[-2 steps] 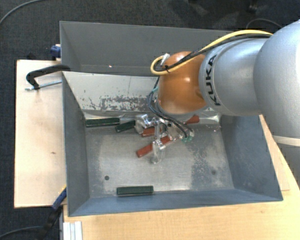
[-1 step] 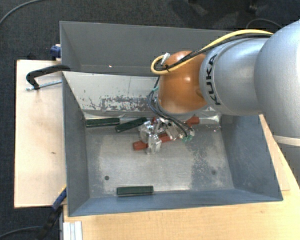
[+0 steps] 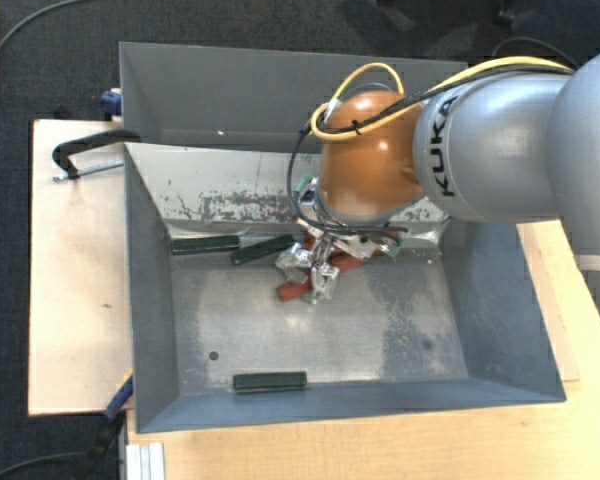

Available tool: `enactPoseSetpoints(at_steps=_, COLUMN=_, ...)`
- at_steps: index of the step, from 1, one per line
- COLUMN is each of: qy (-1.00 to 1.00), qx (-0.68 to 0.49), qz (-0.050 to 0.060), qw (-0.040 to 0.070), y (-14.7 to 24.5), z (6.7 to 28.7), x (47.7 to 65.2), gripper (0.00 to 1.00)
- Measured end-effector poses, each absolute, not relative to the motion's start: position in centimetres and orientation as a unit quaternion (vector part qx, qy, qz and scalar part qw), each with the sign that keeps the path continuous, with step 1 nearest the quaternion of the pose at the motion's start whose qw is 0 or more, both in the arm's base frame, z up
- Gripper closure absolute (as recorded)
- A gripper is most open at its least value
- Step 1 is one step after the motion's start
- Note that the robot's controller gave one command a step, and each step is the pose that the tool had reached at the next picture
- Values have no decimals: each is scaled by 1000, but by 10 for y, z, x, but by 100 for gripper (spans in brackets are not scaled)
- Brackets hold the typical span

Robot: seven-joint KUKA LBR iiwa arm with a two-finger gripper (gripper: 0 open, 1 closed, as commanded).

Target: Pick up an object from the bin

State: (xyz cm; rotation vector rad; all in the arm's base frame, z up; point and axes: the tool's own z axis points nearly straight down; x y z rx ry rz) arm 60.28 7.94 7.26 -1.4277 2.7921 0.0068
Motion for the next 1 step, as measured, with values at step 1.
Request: enactPoseSetpoints(at_steps=1, qy=797, qx=-604, qz=-2, qw=6, y=87, z=217, x=586, gripper=100)
